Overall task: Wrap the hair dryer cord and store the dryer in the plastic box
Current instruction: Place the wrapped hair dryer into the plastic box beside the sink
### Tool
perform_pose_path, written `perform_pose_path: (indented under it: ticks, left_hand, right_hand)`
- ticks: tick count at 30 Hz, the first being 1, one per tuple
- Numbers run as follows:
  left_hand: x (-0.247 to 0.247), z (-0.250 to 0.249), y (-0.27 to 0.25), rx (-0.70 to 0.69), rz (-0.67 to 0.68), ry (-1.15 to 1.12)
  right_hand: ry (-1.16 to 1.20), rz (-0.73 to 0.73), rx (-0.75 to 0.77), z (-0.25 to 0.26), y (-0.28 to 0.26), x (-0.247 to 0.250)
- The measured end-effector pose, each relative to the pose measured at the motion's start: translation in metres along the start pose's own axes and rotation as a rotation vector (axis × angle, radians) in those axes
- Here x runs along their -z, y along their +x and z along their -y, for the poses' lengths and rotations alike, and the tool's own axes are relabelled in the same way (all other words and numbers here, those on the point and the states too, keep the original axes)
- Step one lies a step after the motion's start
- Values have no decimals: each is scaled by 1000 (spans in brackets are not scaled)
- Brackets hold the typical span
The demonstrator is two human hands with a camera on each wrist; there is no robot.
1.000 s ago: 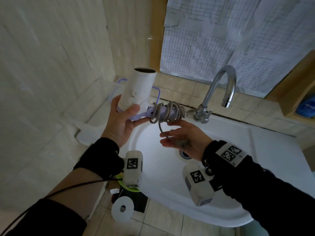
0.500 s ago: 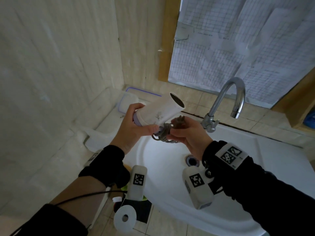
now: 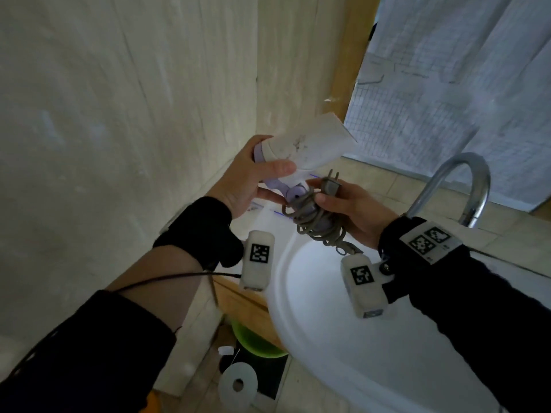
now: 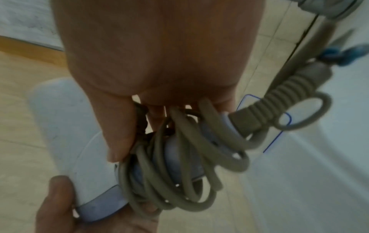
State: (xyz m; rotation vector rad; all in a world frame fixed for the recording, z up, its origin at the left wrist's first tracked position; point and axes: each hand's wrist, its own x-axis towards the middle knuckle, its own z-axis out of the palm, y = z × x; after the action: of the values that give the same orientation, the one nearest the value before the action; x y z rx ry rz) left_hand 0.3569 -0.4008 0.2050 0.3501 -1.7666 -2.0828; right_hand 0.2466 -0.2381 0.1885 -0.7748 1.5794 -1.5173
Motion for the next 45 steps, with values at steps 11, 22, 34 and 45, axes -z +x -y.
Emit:
perform_pose_path:
  ticks: [11,22,34,45]
  left_hand:
    - [17,-18,70,6,-218,150]
    - [89,24,62,421,-229,249]
    - [132,74,83,659,-206,143]
    - [153,119,88,830,-152,284]
  right_hand:
    - [339,4,-24,17,89,1]
    - [598,5,-345,-11,150,-69]
    - [590,-218,-642,-66,199,-112]
    - [509,-282,-743,-115,234,-113]
